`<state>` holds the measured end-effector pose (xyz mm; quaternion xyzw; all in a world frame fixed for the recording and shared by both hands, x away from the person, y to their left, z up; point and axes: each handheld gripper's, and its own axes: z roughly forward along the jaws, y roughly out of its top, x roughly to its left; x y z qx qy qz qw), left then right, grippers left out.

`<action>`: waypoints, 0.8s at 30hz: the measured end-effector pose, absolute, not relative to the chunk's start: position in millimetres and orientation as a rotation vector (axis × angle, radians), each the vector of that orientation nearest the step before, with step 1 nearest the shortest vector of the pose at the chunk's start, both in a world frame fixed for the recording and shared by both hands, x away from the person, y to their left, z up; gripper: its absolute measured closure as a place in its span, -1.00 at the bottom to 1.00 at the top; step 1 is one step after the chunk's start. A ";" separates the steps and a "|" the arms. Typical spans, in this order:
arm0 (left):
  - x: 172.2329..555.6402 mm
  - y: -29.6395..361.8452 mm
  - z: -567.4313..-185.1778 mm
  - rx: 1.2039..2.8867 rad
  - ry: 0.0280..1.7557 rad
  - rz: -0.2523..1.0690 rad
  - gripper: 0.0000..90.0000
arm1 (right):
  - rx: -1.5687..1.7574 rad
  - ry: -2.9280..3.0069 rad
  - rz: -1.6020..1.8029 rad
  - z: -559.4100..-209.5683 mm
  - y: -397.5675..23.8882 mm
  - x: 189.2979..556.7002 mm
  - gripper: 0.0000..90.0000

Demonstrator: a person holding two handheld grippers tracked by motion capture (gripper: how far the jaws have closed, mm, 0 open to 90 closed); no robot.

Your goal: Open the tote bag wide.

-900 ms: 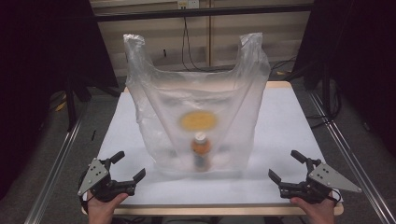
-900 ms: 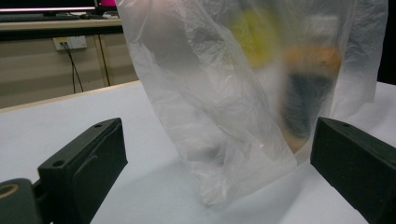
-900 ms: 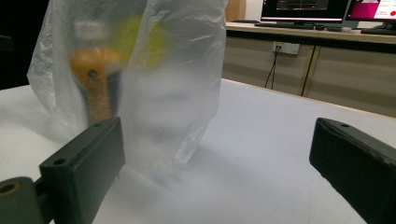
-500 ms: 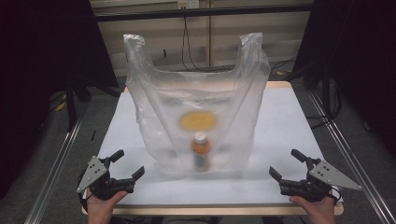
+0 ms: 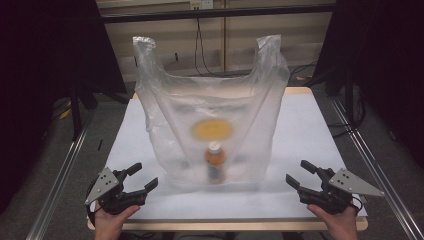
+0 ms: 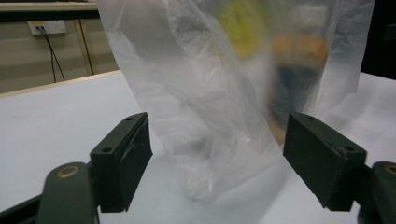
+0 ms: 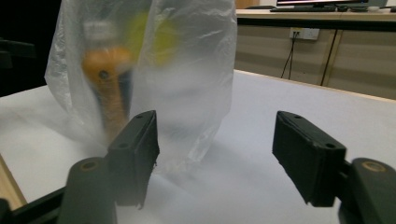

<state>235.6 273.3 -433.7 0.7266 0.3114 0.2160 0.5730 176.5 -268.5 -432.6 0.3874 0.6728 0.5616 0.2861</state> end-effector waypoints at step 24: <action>243.0 252.2 -400.9 1.801 0.615 0.359 1.00 | 0.965 1.993 1.617 -400.0 -257.9 195.7 1.00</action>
